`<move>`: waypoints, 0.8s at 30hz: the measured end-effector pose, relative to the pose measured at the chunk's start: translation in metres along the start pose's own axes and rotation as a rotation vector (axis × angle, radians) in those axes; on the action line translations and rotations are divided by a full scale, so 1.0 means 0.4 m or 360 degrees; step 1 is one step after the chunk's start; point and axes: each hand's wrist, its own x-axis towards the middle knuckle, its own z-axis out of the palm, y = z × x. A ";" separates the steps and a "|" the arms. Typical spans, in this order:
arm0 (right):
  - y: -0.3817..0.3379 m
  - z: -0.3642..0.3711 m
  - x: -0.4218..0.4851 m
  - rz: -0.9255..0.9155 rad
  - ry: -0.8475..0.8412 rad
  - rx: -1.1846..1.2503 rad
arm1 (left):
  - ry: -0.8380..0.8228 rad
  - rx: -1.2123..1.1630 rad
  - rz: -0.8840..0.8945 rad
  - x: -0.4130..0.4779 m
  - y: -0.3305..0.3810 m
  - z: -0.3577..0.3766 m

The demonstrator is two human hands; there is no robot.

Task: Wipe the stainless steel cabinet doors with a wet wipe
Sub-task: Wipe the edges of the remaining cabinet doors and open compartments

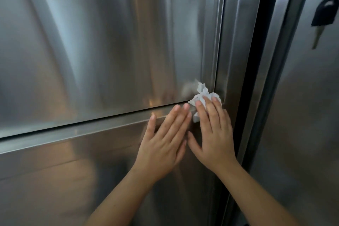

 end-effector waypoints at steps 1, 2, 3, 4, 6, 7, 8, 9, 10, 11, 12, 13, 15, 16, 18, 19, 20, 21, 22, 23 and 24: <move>0.002 0.005 -0.003 -0.0014 0.0033 0.0007 | 0.0034 -0.0003 -0.0013 -0.003 0.005 0.008; 0.006 0.010 -0.005 -0.0030 0.0064 0.0012 | 0.0071 -0.0017 -0.0036 -0.005 0.010 0.016; 0.009 0.015 -0.008 -0.0042 0.0092 0.0011 | 0.0109 -0.0034 -0.0058 -0.006 0.013 0.023; 0.012 0.020 -0.012 -0.0051 0.0123 0.0003 | 0.0149 -0.0043 -0.0077 -0.006 0.017 0.030; 0.020 0.033 -0.026 -0.0066 0.0198 -0.0027 | 0.0230 -0.0034 -0.0100 -0.005 0.023 0.043; 0.025 0.040 -0.035 -0.0078 0.0232 -0.0046 | 0.0267 -0.0018 -0.0105 -0.004 0.024 0.049; 0.030 0.048 -0.046 -0.0094 0.0256 -0.0070 | 0.0303 -0.0002 -0.0110 -0.003 0.026 0.054; 0.037 0.057 -0.060 -0.0106 0.0271 -0.0099 | 0.0338 0.0008 -0.0110 -0.004 0.028 0.058; 0.044 0.066 -0.077 -0.0111 0.0274 -0.0129 | 0.0367 0.0010 -0.0108 -0.007 0.031 0.062; 0.051 0.075 -0.096 -0.0109 0.0267 -0.0156 | 0.0386 0.0007 -0.0109 -0.013 0.034 0.063; 0.058 0.084 -0.116 -0.0099 0.0250 -0.0176 | 0.0390 0.0008 -0.0113 -0.022 0.040 0.065; 0.064 0.092 -0.138 -0.0082 0.0224 -0.0191 | 0.0375 0.0013 -0.0120 -0.035 0.047 0.066; 0.073 0.107 -0.185 -0.0046 0.0142 -0.0231 | 0.0314 0.0019 -0.0135 -0.063 0.064 0.070; 0.077 0.114 -0.209 -0.0042 0.0097 -0.0255 | 0.0275 0.0019 -0.0142 -0.078 0.072 0.073; 0.084 0.128 -0.254 -0.0063 0.0024 -0.0271 | 0.0212 0.0008 -0.0156 -0.101 0.084 0.080; 0.087 0.132 -0.271 -0.0071 -0.0005 -0.0261 | 0.0201 0.0002 -0.0161 -0.110 0.087 0.082; 0.089 0.135 -0.281 -0.0072 -0.0028 -0.0246 | 0.0199 0.0002 -0.0164 -0.117 0.089 0.084; 0.090 0.135 -0.285 -0.0069 -0.0044 -0.0233 | 0.0200 0.0009 -0.0161 -0.122 0.090 0.086; 0.091 0.134 -0.282 -0.0062 -0.0052 -0.0220 | 0.0205 0.0032 -0.0146 -0.124 0.089 0.087; 0.091 0.132 -0.274 -0.0057 -0.0051 -0.0209 | 0.0216 0.0069 -0.0116 -0.125 0.086 0.088; 0.092 0.128 -0.262 -0.0054 -0.0046 -0.0199 | 0.0230 0.0113 -0.0078 -0.124 0.083 0.089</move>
